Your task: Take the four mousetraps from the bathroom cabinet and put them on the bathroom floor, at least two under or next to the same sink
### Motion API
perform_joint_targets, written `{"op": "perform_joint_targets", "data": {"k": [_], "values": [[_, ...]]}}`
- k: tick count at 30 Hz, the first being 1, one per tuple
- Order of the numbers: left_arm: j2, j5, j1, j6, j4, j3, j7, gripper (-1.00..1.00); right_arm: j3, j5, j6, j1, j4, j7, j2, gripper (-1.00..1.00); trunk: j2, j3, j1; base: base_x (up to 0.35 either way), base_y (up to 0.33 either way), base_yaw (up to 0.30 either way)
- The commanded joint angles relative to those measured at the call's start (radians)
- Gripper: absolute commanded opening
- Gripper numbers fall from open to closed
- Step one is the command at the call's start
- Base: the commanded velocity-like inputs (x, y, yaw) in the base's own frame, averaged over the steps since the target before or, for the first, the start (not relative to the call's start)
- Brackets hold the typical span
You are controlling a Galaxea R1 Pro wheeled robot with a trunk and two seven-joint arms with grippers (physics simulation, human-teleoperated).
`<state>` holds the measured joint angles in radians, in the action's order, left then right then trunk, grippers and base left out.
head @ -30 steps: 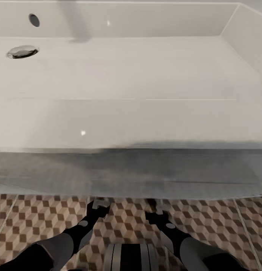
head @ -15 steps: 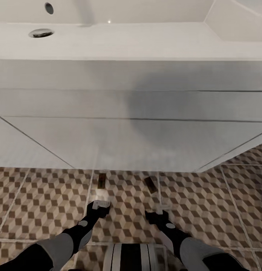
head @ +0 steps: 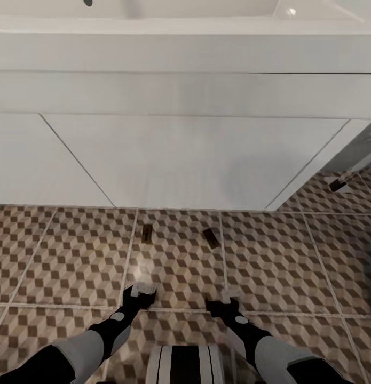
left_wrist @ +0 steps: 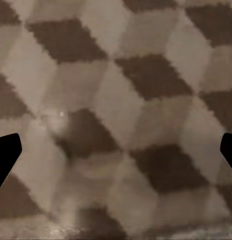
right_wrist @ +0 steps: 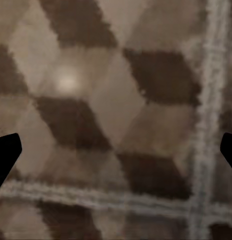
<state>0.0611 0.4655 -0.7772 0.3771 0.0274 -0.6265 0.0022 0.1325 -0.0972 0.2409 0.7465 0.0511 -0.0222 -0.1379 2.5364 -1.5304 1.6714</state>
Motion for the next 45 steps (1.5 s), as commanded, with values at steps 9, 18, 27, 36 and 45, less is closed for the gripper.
{"op": "perform_joint_targets", "data": {"k": [9, 18, 27, 36, 45], "values": [[-0.001, 0.009, -0.001, 0.003, -0.001, -0.008, 0.001, 1.0, 0.009, -0.01, 0.006, 0.001, -0.001, -0.002, 0.0, 1.0, 0.0, 0.0, -0.001, -0.334, 0.0, 0.0], [-0.001, 0.01, -0.001, 0.003, -0.001, -0.007, 0.0, 1.0, 0.009, -0.009, 0.011, 0.0, -0.001, -0.002, 0.0, 1.0, 0.0, 0.0, -0.001, -0.334, 0.0, 0.0], [-0.001, 0.01, -0.001, 0.003, -0.001, -0.007, 0.001, 1.0, 0.01, -0.009, 0.014, -0.001, 0.015, -0.002, 0.0, 1.0, 0.0, 0.0, -0.001, -0.334, 0.0, 0.0], [-0.001, 0.01, -0.001, 0.003, -0.001, -0.007, 0.001, 1.0, 0.011, -0.009, 0.014, -0.001, 0.028, -0.002, 0.0, 1.0, 0.0, 0.0, -0.001, -0.334, 0.0, 0.0], [-0.001, 0.01, -0.001, 0.003, -0.001, -0.007, 0.001, 1.0, 0.012, -0.009, 0.014, -0.001, 0.03, -0.002, 0.0, 1.0, 0.0, 0.0, -0.001, -0.334, 0.0, 0.0]]}}
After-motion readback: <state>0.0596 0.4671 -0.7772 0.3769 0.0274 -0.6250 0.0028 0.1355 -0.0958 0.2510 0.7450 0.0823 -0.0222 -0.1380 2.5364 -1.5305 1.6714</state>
